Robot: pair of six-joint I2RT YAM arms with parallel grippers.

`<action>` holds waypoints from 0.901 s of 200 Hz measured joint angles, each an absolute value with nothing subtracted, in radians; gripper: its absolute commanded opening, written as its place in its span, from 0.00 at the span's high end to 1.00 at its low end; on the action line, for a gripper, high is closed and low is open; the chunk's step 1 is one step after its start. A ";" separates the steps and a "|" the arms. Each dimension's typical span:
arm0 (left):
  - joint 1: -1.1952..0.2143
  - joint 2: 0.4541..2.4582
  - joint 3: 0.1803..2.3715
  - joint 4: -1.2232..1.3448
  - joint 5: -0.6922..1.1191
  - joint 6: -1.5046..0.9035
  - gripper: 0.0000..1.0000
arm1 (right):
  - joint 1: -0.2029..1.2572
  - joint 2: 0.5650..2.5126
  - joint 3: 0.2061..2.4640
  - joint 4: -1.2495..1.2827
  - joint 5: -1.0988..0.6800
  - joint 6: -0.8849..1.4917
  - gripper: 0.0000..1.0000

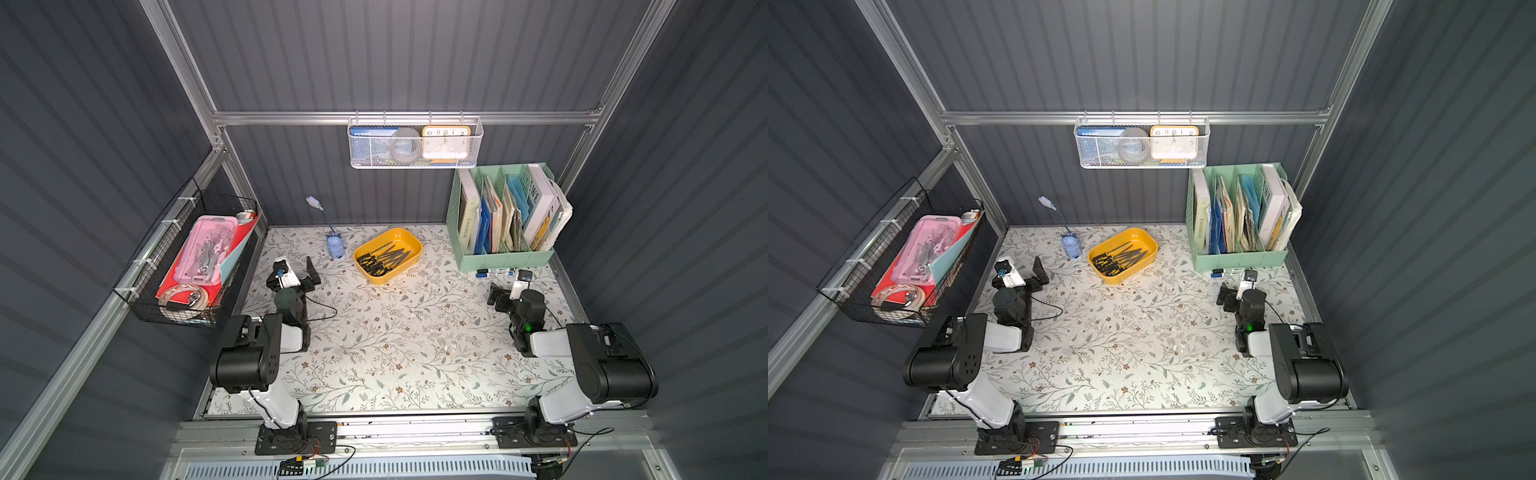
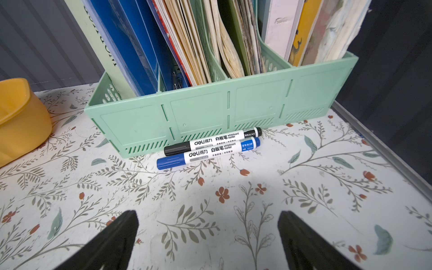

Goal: Take the file tool out of the storage box
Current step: Move the storage box to the center of the board.

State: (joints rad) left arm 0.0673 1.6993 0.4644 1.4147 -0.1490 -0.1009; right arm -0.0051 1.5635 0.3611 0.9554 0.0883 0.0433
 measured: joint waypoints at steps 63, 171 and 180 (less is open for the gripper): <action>0.072 1.640 0.838 0.887 -0.194 -0.192 0.00 | -0.005 1.344 0.618 0.450 0.141 0.056 0.01; -0.175 1.768 1.372 0.055 -0.173 -0.634 0.21 | 0.018 1.277 1.092 -0.458 0.117 0.196 0.01; -0.177 1.802 1.378 0.012 -0.170 -0.657 0.23 | 0.018 1.286 1.108 -0.490 0.111 0.202 0.01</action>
